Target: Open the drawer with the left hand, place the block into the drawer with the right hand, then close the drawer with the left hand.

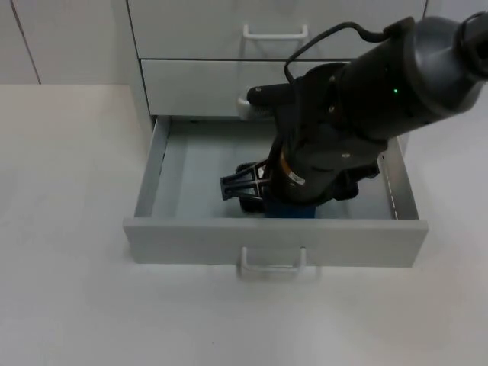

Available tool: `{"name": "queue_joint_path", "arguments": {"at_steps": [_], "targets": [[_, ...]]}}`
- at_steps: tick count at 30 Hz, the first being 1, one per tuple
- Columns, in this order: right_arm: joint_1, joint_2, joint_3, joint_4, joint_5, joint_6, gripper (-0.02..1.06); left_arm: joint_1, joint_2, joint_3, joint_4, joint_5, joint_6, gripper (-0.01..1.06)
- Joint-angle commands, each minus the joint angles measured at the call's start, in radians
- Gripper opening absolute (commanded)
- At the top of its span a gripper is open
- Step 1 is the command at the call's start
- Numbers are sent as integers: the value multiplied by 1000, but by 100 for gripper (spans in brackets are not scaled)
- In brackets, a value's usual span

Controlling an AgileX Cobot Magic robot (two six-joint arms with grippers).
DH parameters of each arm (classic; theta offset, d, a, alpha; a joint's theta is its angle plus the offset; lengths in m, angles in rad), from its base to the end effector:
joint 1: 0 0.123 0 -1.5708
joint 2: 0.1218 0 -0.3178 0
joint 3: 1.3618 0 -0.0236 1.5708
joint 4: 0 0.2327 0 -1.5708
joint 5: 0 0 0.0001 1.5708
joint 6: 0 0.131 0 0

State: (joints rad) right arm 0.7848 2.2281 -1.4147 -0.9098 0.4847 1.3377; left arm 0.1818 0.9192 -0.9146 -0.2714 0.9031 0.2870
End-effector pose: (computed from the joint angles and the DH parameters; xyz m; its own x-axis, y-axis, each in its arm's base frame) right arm 0.3699 0.3013 0.1073 -0.7848 -0.1677 -0.5966 -0.1780 0.9831 -0.0422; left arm 0.1607 0.0015 0.3478 -0.7061 -0.0144 -0.7079 0.0495 0.9963 -0.0696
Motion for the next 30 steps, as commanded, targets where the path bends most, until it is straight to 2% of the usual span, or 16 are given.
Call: {"name": "queue_joint_path", "arguments": {"at_steps": [1, 4, 6, 8, 10, 13, 14, 15, 19, 20, 25, 30], "targets": [[5, -24, -10, -11, 13, 4, 78, 1, -6, 3, -9, -2, -5, 102], [5, -55, -10, -11, 41, 4, 78, 1, -6, 3, -9, -2, -5, 102], [5, -114, -10, 1, 102, -30, 78, 1, -6, 3, -9, -4, -5, 102], [5, -169, -10, 60, 139, -102, 78, 1, -6, 3, -9, -16, -5, 102], [5, -186, -10, 85, 148, -132, 78, 1, -6, 3, -9, -19, -5, 102], [5, -285, -10, 296, 192, -392, 78, 1, -6, 3, -5, -23, -5, 102], [5, -285, -10, 296, 192, -392, 78, 1, -6, 3, -5, -23, -5, 102], [5, -311, -10, 364, 212, -471, 78, 1, -6, 3, -5, -23, -5, 102], [5, -395, -10, 533, 323, -725, 78, 1, -6, 3, -6, -20, -5, 102], [5, -395, -10, 533, 323, -725, 78, 1, -6, 3, -6, -20, -5, 102], [5, -471, -8, 683, 442, -962, 78, 1, -6, 3, -6, -20, -5, 102], [5, -531, -6, 729, 477, -1040, 78, 1, -6, 3, -6, -17, -5, 102]]}}
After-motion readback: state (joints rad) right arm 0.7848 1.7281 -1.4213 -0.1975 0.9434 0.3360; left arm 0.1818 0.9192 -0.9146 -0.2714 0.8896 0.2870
